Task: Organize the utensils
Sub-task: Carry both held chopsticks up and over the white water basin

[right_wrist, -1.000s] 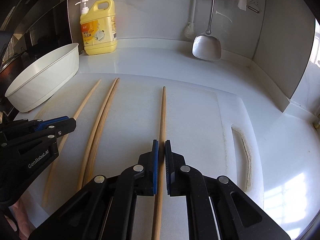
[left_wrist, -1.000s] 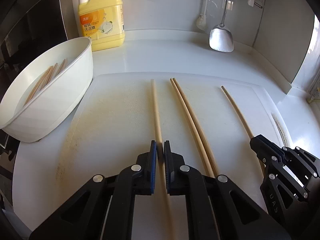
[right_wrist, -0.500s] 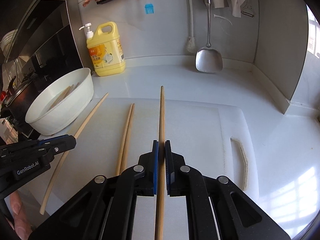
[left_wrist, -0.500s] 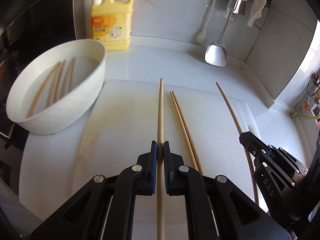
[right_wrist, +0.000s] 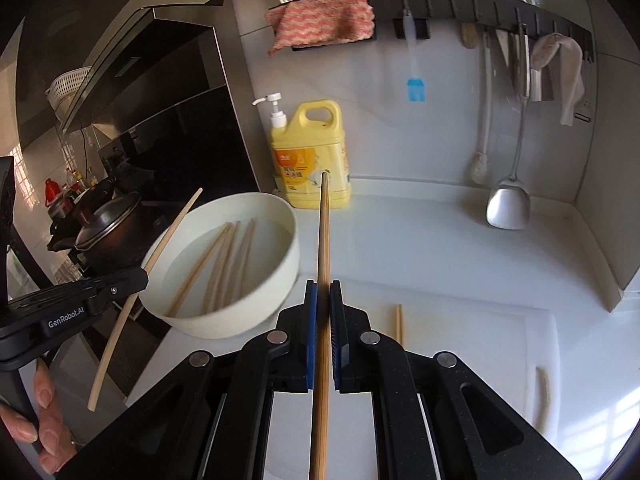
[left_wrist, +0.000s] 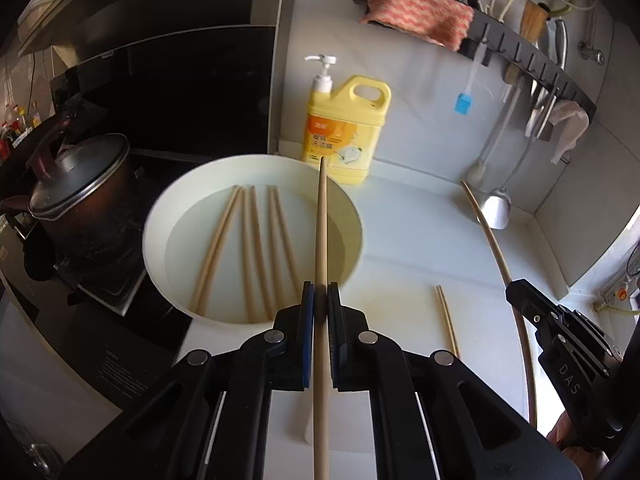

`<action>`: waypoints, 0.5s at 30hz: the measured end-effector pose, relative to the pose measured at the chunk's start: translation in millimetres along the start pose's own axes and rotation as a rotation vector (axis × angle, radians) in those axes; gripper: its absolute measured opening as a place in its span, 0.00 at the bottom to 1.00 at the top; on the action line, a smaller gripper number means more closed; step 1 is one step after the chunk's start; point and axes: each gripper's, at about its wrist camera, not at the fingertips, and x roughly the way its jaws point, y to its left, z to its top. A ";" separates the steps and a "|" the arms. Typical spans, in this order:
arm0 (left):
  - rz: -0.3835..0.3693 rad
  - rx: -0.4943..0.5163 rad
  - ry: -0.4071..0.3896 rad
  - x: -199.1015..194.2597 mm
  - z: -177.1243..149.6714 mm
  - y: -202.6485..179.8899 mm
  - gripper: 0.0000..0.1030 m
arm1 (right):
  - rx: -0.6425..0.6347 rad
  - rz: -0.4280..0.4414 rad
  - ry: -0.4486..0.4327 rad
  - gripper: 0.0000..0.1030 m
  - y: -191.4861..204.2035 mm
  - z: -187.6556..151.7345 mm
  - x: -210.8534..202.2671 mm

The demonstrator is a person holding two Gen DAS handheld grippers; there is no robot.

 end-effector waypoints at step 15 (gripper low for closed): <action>-0.032 0.048 0.108 97.8 72.1 112.6 0.07 | 0.055 0.023 0.095 0.06 118.3 53.6 143.5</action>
